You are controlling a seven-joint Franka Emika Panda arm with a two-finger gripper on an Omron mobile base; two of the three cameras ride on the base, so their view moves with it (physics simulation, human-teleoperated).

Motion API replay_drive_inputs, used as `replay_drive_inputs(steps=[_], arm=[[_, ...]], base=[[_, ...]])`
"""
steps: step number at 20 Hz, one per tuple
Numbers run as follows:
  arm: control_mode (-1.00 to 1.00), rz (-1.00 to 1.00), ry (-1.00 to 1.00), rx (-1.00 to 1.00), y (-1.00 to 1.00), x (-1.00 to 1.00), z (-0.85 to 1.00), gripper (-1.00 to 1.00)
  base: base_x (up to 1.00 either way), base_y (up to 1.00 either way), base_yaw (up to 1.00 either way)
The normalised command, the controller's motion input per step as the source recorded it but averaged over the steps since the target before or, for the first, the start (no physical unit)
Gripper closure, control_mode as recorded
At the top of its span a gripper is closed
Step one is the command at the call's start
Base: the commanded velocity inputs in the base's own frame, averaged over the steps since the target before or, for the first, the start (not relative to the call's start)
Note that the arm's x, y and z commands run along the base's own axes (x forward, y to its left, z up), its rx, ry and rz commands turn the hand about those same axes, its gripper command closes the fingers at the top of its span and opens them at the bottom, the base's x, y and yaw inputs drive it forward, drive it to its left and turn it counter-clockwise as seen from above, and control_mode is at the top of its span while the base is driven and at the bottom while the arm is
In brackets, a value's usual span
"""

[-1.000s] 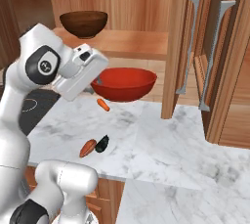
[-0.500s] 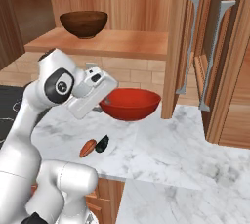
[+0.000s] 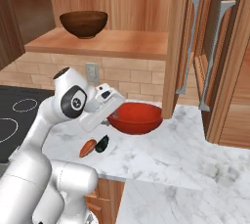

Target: Pick both bowls and place them on the counter. Then place the sweet potato in one bowl and place the eggplant in the other bowl.

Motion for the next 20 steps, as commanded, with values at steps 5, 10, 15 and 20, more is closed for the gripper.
replay_drive_inputs(steps=[5, 10, 15, 20], arm=[[-1.0, -0.01, 0.0, 0.01, -0.08, 0.07, -0.58, 1.0], [-1.0, 0.0, -0.02, 0.02, -0.02, 0.09, -0.58, 1.0], [-1.0, 0.0, -0.01, 0.04, -0.06, 0.06, -0.47, 1.0], [-1.0, 0.0, -0.01, 0.05, -0.17, 0.0, -0.19, 1.0]], base=[[0.0, 0.0, 0.0], [0.0, 0.0, 0.0], [0.0, 0.0, 0.0], [0.0, 0.0, 0.0]])
